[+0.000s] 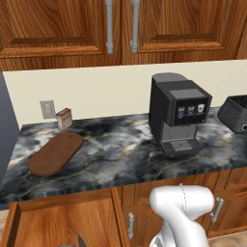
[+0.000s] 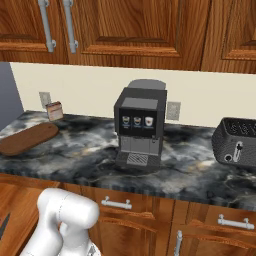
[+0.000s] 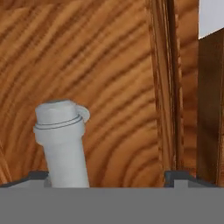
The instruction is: Open the drawer on the left and place the cutting tools on the cutting board.
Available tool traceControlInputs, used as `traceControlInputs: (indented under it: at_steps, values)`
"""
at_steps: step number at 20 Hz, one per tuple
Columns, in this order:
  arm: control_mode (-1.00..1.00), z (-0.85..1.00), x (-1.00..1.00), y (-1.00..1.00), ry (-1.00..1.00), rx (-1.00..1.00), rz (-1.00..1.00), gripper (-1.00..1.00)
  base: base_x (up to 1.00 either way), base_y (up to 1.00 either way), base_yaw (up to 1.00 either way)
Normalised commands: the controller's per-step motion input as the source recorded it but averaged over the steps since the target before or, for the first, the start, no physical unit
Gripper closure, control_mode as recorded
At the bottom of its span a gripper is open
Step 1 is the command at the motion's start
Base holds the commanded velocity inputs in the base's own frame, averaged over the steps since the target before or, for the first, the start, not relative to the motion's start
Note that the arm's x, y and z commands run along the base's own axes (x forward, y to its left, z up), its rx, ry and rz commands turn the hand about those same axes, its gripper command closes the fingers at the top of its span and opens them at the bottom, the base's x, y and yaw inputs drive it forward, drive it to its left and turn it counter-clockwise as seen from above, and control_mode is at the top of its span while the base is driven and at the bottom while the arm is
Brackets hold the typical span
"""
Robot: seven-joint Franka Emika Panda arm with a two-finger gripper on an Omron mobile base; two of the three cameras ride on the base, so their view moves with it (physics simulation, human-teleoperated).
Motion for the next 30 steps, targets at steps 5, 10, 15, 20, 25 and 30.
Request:
traceControlInputs:
  at_steps: [5, 10, 15, 20, 25, 30]
  values:
    - [-1.00, 0.85, -0.90, -0.33, 0.01, 0.25, -0.22, -1.00, 0.00, 0.00, 0.00]
    - [-1.00, 0.89, -0.24, -0.14, 0.12, 0.17, -0.23, -1.00, 0.00, 0.00, 0.00]
    - [-1.00, 0.30, 0.05, -0.01, 0.11, 0.04, -0.04, -1.00, 0.00, 0.00, 0.00]
    - [-1.00, 0.17, -0.05, -0.01, 0.00, 0.01, 0.00, -1.00, 0.00, 0.00, 0.00]
    - [-1.00, 0.30, -0.22, 0.00, -0.02, 0.02, 0.00, -1.00, 0.00, 0.00, 0.00]
    - [-1.00, 0.02, -0.02, 0.00, -0.01, 0.00, 0.00, -1.00, 0.00, 0.00, 0.00]
